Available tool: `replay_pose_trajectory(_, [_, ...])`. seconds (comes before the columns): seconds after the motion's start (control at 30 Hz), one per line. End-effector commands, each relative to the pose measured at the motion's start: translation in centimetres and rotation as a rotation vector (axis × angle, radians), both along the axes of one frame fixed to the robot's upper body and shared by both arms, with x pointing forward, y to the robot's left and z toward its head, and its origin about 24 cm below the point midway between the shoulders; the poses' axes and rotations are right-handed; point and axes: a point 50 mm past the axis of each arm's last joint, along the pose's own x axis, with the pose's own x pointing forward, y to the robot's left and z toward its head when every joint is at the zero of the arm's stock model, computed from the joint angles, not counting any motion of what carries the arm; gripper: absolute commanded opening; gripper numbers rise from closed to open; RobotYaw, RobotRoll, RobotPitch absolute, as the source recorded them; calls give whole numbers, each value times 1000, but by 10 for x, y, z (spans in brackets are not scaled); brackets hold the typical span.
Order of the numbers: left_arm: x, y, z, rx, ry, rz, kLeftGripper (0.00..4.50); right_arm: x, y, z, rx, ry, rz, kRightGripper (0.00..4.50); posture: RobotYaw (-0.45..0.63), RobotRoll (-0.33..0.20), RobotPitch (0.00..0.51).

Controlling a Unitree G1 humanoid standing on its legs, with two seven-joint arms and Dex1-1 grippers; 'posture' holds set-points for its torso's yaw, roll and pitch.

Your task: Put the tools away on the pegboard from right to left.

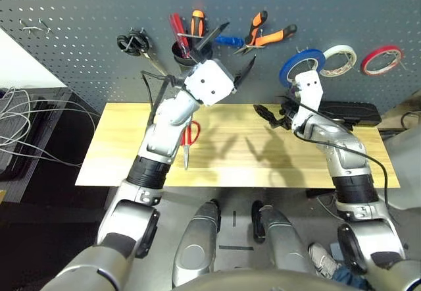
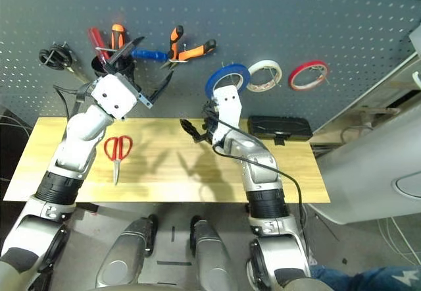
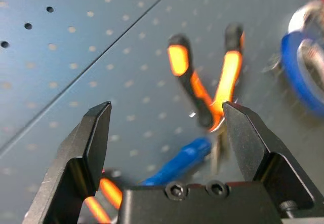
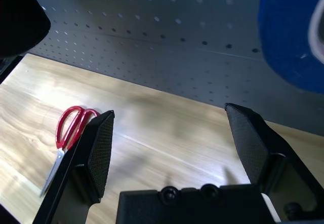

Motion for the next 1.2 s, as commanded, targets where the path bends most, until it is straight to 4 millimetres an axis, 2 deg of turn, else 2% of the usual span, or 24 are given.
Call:
replay_pose_trajectory(0.03, [0,-2,3,18,-13,7,4477,-3,7,1,28,11,23,4500,103,0,241])
replay_pose_trajectory(0.3, [-2,-1,8,-42,-22,-10,4477,-4,12,4,16,-5,56,4500,106,0,233])
replay_pose_trajectory(0.4, [-15,-9,8,-28,-74,-115,4477,-7,11,1,1,-3,74,4500,110,0,233])
replay_pose_trajectory(0.5, [-24,-15,-14,18,-14,-191,4477,-11,6,-7,-26,13,81,4500,112,0,235])
replay_pose_trajectory(0.67, [-32,-17,-49,20,133,-220,4477,-12,-7,-14,-66,24,60,4500,106,0,242])
replay_pose_trajectory(0.9, [-32,-16,-92,28,339,-204,4477,-13,-11,-20,-81,43,34,4500,99,0,246])
replay_pose_trajectory(1.1, [-30,-13,-102,1,400,-179,4477,-11,-12,-16,-61,26,19,4500,95,0,246])
replay_pose_trajectory(1.2, [-28,-9,-105,-24,415,-161,4477,-7,-6,-7,46,23,-6,4500,93,0,245])
